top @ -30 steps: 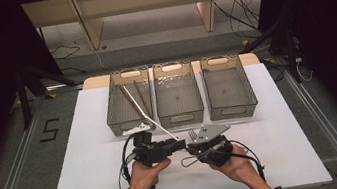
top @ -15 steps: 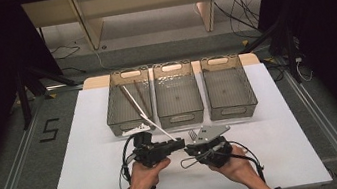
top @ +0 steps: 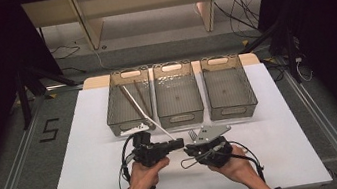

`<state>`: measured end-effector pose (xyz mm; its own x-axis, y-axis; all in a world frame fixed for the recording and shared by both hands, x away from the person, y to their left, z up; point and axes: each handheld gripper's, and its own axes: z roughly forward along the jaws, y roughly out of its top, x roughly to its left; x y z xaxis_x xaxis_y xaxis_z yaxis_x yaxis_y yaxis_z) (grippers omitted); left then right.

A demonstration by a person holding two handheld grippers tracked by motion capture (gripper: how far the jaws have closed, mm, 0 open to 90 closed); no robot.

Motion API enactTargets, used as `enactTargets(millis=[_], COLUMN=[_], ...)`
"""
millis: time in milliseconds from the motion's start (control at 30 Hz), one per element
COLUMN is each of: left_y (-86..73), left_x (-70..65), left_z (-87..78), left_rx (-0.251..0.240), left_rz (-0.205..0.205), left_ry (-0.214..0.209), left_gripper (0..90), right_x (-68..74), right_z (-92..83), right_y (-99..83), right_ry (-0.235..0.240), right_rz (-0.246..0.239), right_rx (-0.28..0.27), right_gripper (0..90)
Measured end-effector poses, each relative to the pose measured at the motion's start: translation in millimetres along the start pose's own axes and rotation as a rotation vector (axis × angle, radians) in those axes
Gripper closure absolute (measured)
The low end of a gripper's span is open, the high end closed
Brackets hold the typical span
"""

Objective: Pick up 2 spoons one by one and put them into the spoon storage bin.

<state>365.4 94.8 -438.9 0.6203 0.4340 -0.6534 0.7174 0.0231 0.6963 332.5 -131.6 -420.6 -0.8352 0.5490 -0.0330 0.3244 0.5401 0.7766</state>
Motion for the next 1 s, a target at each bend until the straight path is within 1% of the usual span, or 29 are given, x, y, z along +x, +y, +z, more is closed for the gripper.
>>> enactTargets(millis=[33, 67, 100, 167, 233, 267, 367, 400, 433, 467, 533, 600, 667, 700, 733, 833, 867, 900, 933, 1000], left_y=[0.0, 2.4, 2.4, 7.2, 8.8, 12.5, 18.3, 20.2, 20.2, 23.7, 27.3, 29.2, 35.2, 35.2, 39.3, 43.7, 49.1, 49.1, 55.1, 61.7], left_x=[0.0, 0.1, 0.1, 1.9, 2.6, 4.1, 6.9, 8.2, 8.2, 10.0, 11.7, 12.8, 15.6, 15.6, 18.3, 21.2, 23.8, 23.8, 26.8, 29.2], left_z=[0.0, -2.6, -2.6, -8.6, -10.8, -15.2, -21.8, -24.2, -24.2, -28.5, -32.9, -35.1, -40.8, -40.8, -45.1, -49.7, -54.5, -54.5, -59.4, -64.5], left_rx=[0.0, -0.004, -0.004, -0.012, -0.016, -0.021, -0.031, -0.031, -0.031, -0.036, -0.038, -0.039, -0.042, -0.042, -0.047, -0.054, -0.059, -0.059, -0.067, -0.073], left_rz=[0.0, 0.014, 0.014, 0.018, 0.017, 0.018, 0.016, 0.023, 0.023, 0.025, 0.031, 0.033, 0.037, 0.037, 0.039, 0.032, 0.032, 0.032, 0.033, 0.032], left_ry=[0.0, 0.013, 0.013, 0.035, 0.042, 0.056, 0.075, 0.084, 0.084, 0.1, 0.117, 0.123, 0.141, 0.141, 0.155, 0.159, 0.17, 0.17, 0.182, 0.192], left_gripper=[84.1, 84.1, 84.1, 84.2, 84.1, 84.1, 84.1, 84.1, 84.1, 84.1, 84.1, 84.1, 84.1, 84.1, 84.1, 84.0, 84.1, 84.1, 84.1, 84.1], right_x=[-0.7, -1.6, -2.9, -5.7, -8.3, -9.6, -11.9, -12.5, -13.0, -13.6, -15.0, -16.3, -17.9, -18.6, -19.0, -20.3, -20.7, -20.7, -20.9, -20.8], right_z=[-0.8, -1.9, -3.2, -5.8, -7.8, -8.5, -9.7, -9.7, -9.6, -9.3, -8.5, -7.7, -7.4, -7.3, -7.5, -8.6, -9.1, -9.1, -10.2, -11.1], right_y=[0.1, 0.2, 0.0, -0.8, -2.6, -3.6, -7.0, -8.2, -9.6, -10.9, -13.1, -15.3, -17.6, -18.6, -19.7, -22.4, -23.2, -23.2, -24.6, -25.5], right_ry=[0.001, 0.003, 0.004, 0.015, 0.013, 0.016, 0.008, 0.004, 0.001, 0.0, -0.009, -0.022, -0.026, -0.029, -0.031, -0.032, -0.033, -0.033, -0.036, -0.038], right_rz=[0.002, 0.007, 0.009, 0.012, 0.024, 0.029, 0.036, 0.039, 0.041, 0.046, 0.06, 0.07, 0.079, 0.081, 0.084, 0.097, 0.102, 0.102, 0.107, 0.104], right_rx=[-0.001, -0.002, -0.003, 0.005, 0.015, 0.024, 0.055, 0.065, 0.072, 0.081, 0.099, 0.117, 0.128, 0.133, 0.136, 0.143, 0.142, 0.142, 0.139, 0.14], right_gripper=[80.4, 77.6, 75.5, 71.6, 65.6, 63.5, 55.8, 54.9, 53.5, 51.0, 46.6, 43.3, 39.6, 38.5, 37.5, 35.9, 35.7, 35.7, 35.2, 34.0])
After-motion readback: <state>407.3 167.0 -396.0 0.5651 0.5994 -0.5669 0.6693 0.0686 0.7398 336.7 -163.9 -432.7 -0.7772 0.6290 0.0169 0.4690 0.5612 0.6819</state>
